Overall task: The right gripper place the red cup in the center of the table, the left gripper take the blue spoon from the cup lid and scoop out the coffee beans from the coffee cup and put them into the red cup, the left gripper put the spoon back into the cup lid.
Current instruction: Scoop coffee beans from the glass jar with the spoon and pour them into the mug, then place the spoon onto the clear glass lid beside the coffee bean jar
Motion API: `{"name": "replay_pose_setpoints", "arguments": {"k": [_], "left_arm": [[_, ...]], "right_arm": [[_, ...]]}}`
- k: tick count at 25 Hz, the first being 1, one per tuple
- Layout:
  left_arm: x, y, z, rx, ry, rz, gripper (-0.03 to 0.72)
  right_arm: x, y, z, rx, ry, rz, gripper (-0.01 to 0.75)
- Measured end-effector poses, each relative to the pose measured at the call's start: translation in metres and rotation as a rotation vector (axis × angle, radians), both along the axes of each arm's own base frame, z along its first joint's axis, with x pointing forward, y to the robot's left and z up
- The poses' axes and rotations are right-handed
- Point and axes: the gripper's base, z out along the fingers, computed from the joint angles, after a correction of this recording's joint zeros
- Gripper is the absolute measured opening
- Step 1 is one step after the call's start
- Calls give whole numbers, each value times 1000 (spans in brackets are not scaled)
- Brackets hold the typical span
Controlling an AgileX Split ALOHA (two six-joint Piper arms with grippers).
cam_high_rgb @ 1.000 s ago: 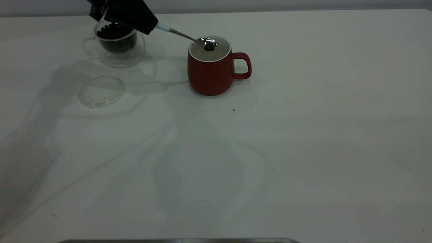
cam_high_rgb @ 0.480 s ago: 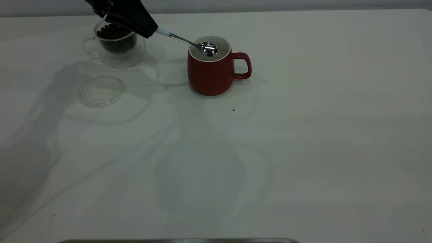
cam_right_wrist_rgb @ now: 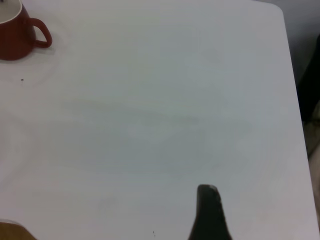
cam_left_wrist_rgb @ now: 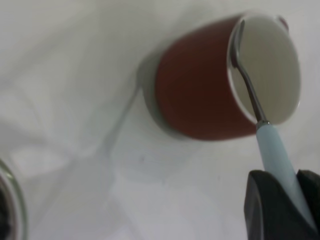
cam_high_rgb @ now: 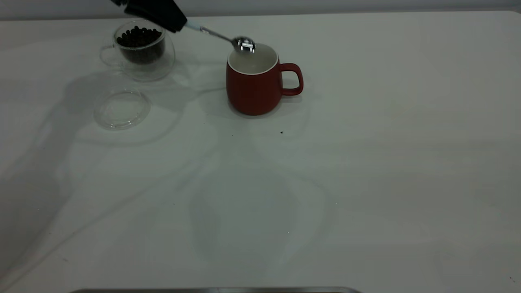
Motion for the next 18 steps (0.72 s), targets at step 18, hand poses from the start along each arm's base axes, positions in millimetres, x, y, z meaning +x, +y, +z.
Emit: {"name": "replay_pose_setpoints", "arguments": {"k": [18], "left_arm": [[-28,72,169,-57,-9,376,124]], "right_arm": [[0,0,0,0,0,0,583]]}}
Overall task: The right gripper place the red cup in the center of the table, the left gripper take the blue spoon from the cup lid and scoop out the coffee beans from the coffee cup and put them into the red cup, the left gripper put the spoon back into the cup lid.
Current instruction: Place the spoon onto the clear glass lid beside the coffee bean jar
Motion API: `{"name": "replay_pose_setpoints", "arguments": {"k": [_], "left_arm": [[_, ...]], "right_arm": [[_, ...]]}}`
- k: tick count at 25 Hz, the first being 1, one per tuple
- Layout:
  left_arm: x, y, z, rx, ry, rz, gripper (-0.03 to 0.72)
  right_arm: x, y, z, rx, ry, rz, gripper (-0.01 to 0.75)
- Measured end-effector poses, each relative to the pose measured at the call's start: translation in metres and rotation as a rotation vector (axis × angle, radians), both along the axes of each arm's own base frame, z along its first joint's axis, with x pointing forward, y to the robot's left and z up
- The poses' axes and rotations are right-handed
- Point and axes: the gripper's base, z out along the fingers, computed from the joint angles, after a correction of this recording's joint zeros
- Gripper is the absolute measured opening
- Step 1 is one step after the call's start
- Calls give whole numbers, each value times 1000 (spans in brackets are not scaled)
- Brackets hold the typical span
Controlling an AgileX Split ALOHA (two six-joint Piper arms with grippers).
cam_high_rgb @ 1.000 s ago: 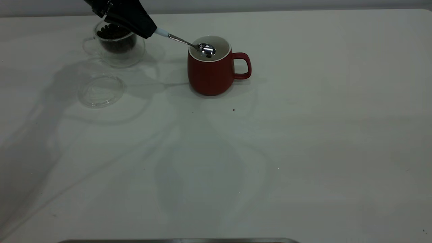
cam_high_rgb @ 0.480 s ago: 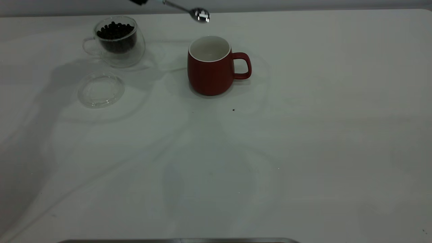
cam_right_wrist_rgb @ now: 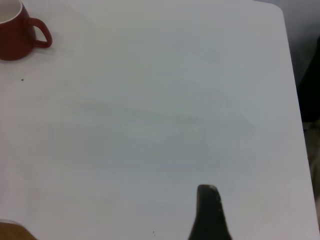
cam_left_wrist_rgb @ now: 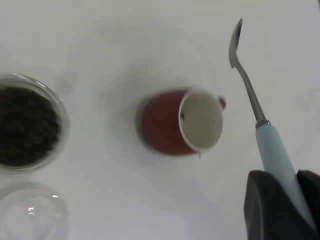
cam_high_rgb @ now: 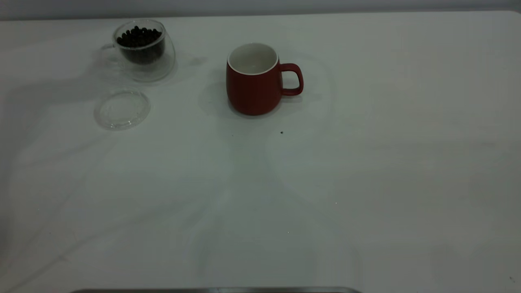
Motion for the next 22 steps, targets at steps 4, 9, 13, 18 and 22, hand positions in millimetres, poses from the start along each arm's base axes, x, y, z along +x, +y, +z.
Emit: {"name": "replay_pose_setpoints", "arguments": {"k": [4,9,13,18,22], "left_arm": [[-30,14,51,66,-81,53,124],[-73,12,48,95,-47,2,124],[-100,20,1,77,117,-10,124],[-122,44,-66,101,211,130,124],[-127,61,-104,84,234,228,124]], "right_arm": [[0,0,0,0,0,0,583],[0,0,0,0,0,0,583],[0,0,0,0,0,0,583],[0,0,0,0,0,0,583],[0,0,0,0,0,0,583]]}}
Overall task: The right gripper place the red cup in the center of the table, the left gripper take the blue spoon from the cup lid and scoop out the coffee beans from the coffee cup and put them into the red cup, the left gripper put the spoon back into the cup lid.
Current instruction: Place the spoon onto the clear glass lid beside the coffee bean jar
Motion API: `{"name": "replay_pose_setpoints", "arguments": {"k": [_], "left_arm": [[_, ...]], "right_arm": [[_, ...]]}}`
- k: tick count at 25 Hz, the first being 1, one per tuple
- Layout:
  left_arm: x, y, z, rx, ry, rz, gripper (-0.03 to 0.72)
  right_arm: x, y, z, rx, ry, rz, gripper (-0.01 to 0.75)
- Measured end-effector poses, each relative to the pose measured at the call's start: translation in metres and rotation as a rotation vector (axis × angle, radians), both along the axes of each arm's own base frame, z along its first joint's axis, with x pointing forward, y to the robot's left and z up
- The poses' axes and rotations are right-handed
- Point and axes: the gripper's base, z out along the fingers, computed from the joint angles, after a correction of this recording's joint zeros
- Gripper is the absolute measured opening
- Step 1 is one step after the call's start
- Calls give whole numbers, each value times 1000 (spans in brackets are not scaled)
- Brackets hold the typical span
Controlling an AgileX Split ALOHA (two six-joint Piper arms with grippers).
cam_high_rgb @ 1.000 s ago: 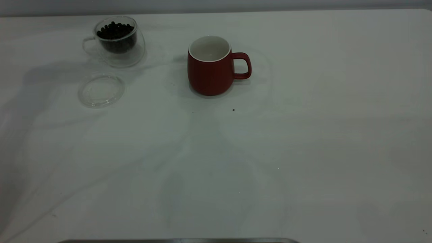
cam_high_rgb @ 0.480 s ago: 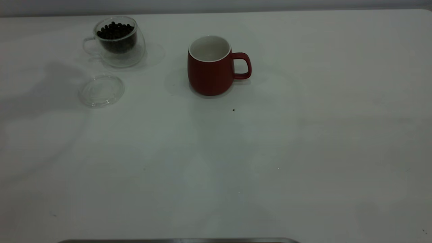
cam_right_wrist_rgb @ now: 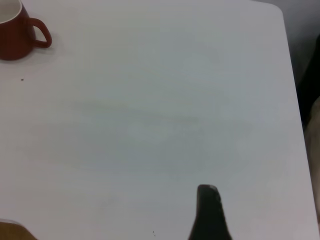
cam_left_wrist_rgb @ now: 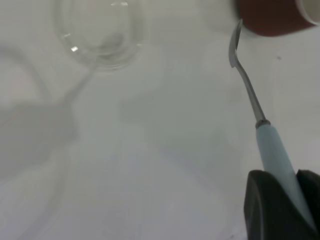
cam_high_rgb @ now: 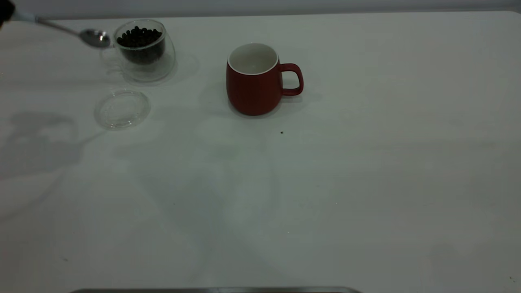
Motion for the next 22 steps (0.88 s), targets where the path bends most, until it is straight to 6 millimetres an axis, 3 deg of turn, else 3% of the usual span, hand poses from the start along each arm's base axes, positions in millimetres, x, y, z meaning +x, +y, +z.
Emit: {"name": "replay_pose_setpoints", "arguments": {"k": [4,11,22], "left_arm": [[6,10,-38,-57,50,51,124],[13,15,-80,-78,80,89,124],[18,18,-113,-59,76,129,124]], "right_arm": [[0,0,0,0,0,0,583],[0,0,0,0,0,0,583],[0,0,0,0,0,0,583]]}}
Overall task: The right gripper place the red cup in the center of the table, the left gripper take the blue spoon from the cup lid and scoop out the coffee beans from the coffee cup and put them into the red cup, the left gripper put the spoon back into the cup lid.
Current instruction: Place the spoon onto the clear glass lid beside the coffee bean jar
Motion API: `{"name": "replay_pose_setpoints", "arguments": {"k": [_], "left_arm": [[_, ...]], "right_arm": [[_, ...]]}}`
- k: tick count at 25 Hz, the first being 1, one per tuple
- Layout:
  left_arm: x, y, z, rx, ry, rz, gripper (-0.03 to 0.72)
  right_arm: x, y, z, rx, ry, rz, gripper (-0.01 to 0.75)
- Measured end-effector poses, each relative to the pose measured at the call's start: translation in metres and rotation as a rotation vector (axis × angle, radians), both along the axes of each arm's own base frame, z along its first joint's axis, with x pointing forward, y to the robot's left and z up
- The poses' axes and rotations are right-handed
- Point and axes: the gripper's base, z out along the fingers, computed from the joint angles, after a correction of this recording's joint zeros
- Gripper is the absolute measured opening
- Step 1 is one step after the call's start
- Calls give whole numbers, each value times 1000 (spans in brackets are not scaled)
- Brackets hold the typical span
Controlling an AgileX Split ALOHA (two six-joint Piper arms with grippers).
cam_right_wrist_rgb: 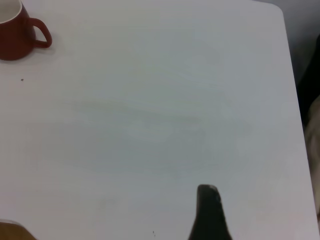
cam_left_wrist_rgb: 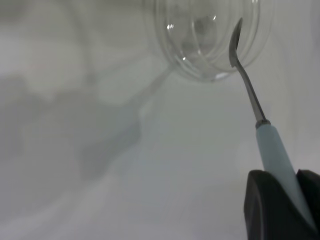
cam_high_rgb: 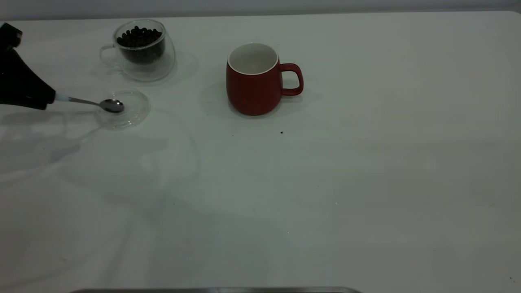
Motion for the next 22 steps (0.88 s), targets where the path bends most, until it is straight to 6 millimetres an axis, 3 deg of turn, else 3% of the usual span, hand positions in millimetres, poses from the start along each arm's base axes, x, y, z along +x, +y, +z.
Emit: {"name": "replay_pose_setpoints", "arguments": {"k": [16,22], "left_arm": [[5,-6,-46,-118,-11,118,124],[6,-6,-49,-125,-26,119,124]], "right_arm": [[0,0,0,0,0,0,583],[0,0,0,0,0,0,583]]}}
